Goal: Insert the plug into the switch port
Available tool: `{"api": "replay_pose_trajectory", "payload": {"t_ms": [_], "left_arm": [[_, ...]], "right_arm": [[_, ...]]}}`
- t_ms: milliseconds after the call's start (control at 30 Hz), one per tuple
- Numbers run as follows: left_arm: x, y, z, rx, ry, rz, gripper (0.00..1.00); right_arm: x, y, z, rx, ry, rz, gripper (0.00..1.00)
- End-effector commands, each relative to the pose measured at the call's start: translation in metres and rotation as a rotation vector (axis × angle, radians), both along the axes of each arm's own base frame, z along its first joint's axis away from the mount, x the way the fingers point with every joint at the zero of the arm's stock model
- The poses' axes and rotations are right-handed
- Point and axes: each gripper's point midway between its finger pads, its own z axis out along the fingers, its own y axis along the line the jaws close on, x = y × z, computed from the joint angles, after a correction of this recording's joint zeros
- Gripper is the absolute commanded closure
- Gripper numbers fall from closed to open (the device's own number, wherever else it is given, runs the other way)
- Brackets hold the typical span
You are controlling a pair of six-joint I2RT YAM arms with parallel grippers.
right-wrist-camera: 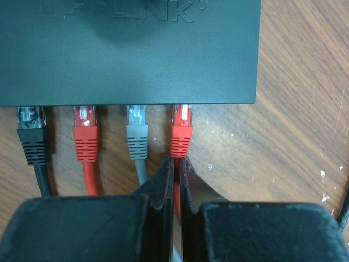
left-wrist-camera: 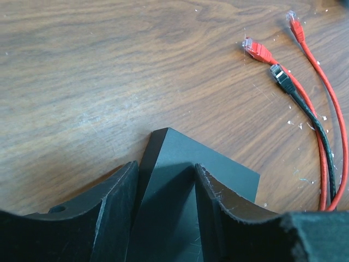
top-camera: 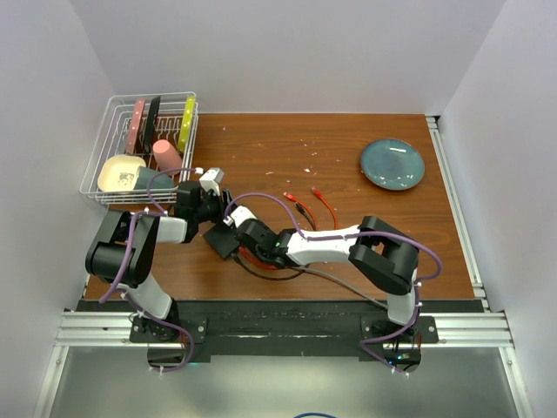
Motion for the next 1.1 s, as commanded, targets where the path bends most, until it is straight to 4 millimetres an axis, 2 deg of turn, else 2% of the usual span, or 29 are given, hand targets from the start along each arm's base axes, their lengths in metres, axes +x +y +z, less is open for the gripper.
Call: {"api": "replay_pose_trajectory", "payload": {"t_ms": [0,367,467,533,800,1067], "left_arm": [[-0.034,-0.027,-0.005,-0.087,0.113,-0.149,0.67],[-0.036,-0.027,-0.009,-0.087,0.128,-0.158,0.84],[-0.037,-0.027,-0.012,-0.085,0.139,-0.158,0.91],[-0.037,-0.027,-0.014,-0.084,0.145,-0.158,1.0],[-0.043,-0.027,-0.023,-0.091,0.19,-0.156,1.0],[-0.047,-0.034,-0.028,-0.105,0.217,-0.182,1.0]], "right_arm": [[0.032,0.063,0.066,0.283,-0.132,-0.018,1.0],[0.058,0.081,0.091,0.372,-0.179,-0.073,1.0],[0.065,0.084,0.095,0.401,-0.186,-0.086,1.0],[0.068,0.087,0.099,0.423,-0.196,-0.088,1.0],[0.082,0.09,0.112,0.482,-0.22,-0.084,1.0],[0.082,0.108,0.128,0.535,-0.228,0.068,1.0]]}}
